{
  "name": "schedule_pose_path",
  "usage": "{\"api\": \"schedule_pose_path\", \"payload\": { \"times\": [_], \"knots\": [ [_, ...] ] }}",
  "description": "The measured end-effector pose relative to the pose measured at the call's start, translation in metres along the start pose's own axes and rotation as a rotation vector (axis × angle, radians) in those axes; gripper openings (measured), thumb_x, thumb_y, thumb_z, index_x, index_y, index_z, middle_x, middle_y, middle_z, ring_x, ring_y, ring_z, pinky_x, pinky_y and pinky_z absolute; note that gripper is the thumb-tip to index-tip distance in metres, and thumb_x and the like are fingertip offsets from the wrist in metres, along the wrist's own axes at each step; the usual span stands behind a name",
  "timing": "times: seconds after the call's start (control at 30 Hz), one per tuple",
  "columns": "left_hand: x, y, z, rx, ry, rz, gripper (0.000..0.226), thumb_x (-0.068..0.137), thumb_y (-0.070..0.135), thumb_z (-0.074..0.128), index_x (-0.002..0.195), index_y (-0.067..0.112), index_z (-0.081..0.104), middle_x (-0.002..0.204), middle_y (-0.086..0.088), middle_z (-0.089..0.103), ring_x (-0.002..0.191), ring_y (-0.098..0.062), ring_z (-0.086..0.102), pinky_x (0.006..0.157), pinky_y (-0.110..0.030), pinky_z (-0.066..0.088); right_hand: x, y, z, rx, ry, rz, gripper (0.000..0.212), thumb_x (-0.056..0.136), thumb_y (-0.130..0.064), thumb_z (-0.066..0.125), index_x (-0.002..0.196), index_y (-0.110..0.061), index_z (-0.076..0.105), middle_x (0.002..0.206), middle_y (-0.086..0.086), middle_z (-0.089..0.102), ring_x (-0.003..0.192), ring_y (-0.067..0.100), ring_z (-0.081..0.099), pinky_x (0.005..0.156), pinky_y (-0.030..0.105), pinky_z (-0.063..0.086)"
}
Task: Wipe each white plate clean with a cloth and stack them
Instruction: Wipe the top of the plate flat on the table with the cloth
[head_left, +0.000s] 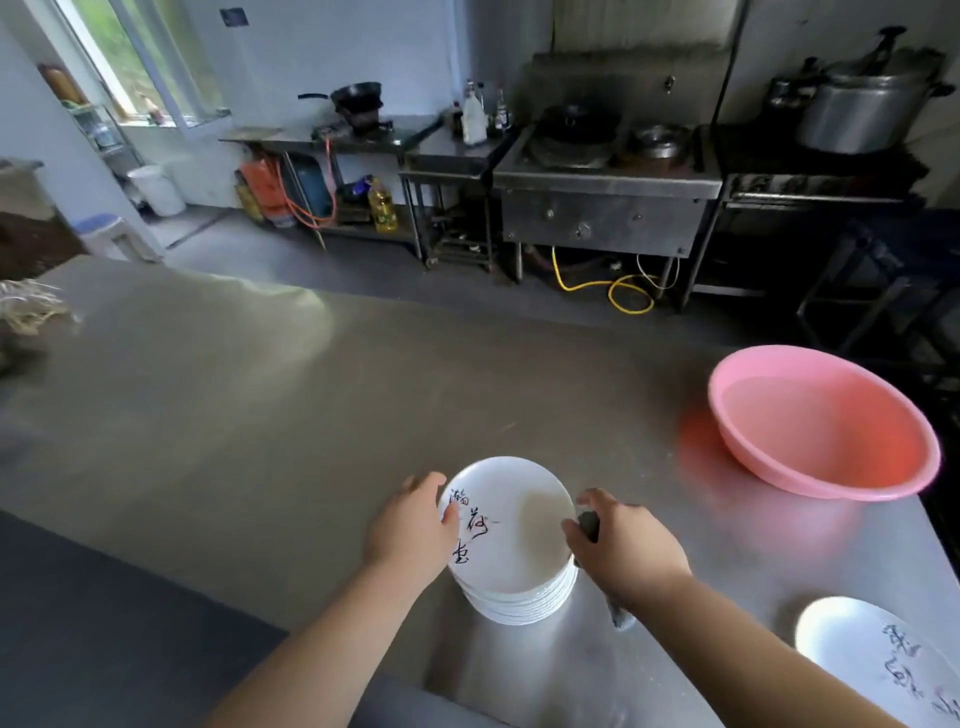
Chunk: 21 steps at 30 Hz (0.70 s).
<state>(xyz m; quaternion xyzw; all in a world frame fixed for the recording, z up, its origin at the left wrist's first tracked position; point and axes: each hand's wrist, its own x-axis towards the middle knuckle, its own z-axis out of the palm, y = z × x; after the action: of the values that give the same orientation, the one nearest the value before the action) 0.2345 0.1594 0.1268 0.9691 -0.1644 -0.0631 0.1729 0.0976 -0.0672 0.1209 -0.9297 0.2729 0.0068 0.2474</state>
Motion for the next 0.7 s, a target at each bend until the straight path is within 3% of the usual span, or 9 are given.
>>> {"api": "schedule_pose_path", "payload": {
  "times": [0.1,0.23,0.37,0.5,0.6,0.7],
  "knots": [
    [0.011,-0.021,0.0,0.019,-0.071,0.011,0.036,0.101,0.046,0.053,0.133,0.032,0.055,0.124,0.007,0.065,0.111,-0.022,0.064,0.08,-0.033,0.05,0.004,-0.016,0.015,-0.061,-0.012,0.044,0.043,0.091,-0.057,0.046,0.131,-0.041,0.046,0.072,-0.016,0.06,0.062,0.014,0.062,0.052,0.028,0.046],
    [0.018,-0.032,0.007,-0.06,-0.103,0.073,0.015,0.1,0.039,0.052,0.099,0.026,0.06,0.088,0.009,0.066,0.082,-0.022,0.063,0.071,-0.035,0.055,0.007,-0.021,0.023,-0.103,-0.002,0.123,0.036,0.094,-0.051,0.045,0.127,-0.037,0.049,0.076,-0.01,0.065,0.062,0.017,0.066,0.06,0.03,0.057],
    [0.018,-0.032,0.014,-0.074,-0.048,0.113,0.017,0.1,0.027,0.053,0.086,0.02,0.058,0.078,0.006,0.062,0.075,-0.021,0.059,0.064,-0.036,0.051,0.005,-0.019,0.027,-0.07,-0.012,0.159,0.029,0.097,-0.05,0.044,0.124,-0.039,0.047,0.082,-0.01,0.069,0.053,0.015,0.066,0.063,0.033,0.061],
    [0.018,-0.026,0.013,-0.121,-0.036,0.125,0.015,0.101,0.023,0.052,0.088,0.018,0.059,0.081,0.003,0.063,0.078,-0.025,0.059,0.067,-0.039,0.049,0.005,-0.019,0.032,0.009,-0.001,0.215,0.025,0.096,-0.046,0.048,0.119,-0.037,0.048,0.075,-0.01,0.068,0.057,0.013,0.067,0.061,0.032,0.057],
    [0.02,-0.016,0.006,-0.192,-0.04,0.104,0.012,0.101,0.02,0.053,0.093,0.022,0.062,0.082,0.006,0.063,0.08,-0.024,0.059,0.07,-0.037,0.051,0.002,-0.015,0.031,0.107,0.049,0.258,0.028,0.095,-0.043,0.056,0.121,-0.036,0.052,0.078,-0.015,0.063,0.069,0.014,0.062,0.056,0.029,0.046],
    [0.02,0.005,0.0,-0.293,-0.081,0.116,0.014,0.099,0.02,0.056,0.094,0.032,0.06,0.08,0.009,0.062,0.076,-0.013,0.058,0.064,-0.028,0.048,-0.003,0.0,0.017,0.187,0.138,0.267,0.026,0.093,-0.041,0.061,0.119,-0.036,0.055,0.075,-0.02,0.062,0.069,0.006,0.059,0.056,0.028,0.042]
  ]
}}
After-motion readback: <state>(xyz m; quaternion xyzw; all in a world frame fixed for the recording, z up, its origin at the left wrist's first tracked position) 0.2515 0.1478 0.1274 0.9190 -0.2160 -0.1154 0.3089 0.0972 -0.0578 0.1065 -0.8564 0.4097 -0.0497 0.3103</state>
